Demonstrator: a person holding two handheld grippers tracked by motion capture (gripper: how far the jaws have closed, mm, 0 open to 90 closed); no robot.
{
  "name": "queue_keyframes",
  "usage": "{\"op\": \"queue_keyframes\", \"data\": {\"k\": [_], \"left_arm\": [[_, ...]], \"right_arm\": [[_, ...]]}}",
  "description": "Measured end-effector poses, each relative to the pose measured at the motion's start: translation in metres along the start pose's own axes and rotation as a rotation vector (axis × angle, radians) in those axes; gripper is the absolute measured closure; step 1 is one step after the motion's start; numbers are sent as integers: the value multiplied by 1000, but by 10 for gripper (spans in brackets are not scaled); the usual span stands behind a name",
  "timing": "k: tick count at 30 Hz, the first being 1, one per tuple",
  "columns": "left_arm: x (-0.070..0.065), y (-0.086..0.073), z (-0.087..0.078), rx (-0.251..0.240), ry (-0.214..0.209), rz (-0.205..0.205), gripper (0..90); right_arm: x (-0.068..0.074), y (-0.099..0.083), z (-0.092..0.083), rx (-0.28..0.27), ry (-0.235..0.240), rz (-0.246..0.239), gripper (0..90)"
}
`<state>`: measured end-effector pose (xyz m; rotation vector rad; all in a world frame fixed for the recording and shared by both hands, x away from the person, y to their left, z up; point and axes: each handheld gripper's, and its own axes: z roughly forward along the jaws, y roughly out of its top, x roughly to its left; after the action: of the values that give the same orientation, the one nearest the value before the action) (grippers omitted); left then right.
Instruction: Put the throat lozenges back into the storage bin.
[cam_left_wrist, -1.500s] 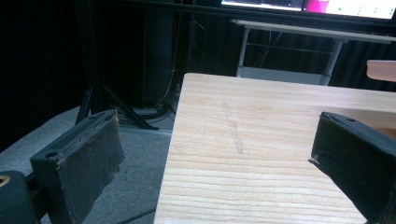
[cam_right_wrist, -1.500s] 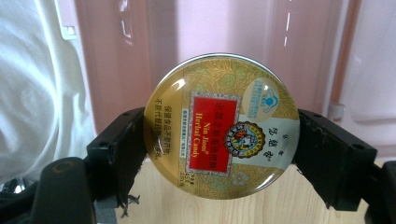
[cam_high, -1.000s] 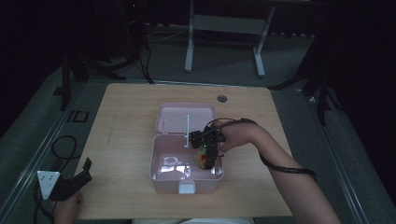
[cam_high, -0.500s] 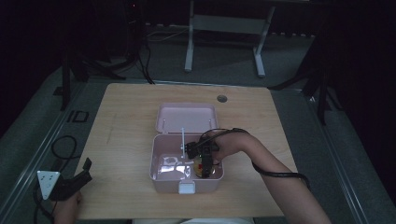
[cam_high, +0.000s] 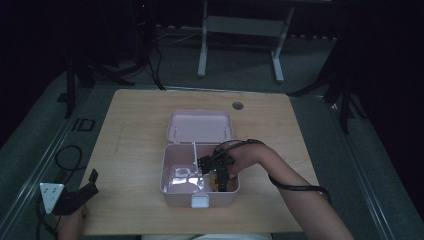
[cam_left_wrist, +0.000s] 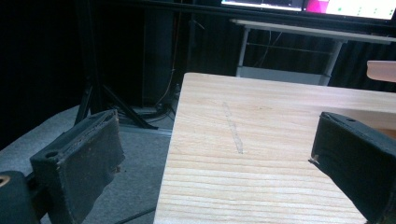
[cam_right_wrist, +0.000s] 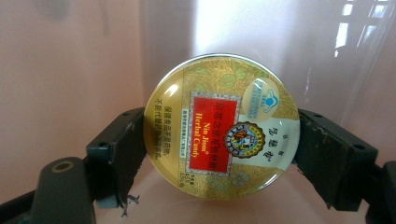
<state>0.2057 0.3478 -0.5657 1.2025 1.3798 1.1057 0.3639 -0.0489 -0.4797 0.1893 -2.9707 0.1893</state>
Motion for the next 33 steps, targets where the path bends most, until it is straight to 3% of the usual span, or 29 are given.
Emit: {"op": "queue_keyframes", "data": {"k": [12, 20, 26, 33], "left_arm": [[0, 0, 0, 0, -3, 0, 25], [0, 0, 0, 0, -2, 1, 25], [0, 0, 0, -1, -1, 1, 25], [0, 0, 0, 0, -1, 1, 25]], "right_arm": [[0, -2, -5, -30, -13, 11, 167], [4, -6, -18, -73, -28, 5, 172], [9, -18, -39, -132, -56, 12, 172], [16, -44, -77, -231, -113, 36, 173]]}}
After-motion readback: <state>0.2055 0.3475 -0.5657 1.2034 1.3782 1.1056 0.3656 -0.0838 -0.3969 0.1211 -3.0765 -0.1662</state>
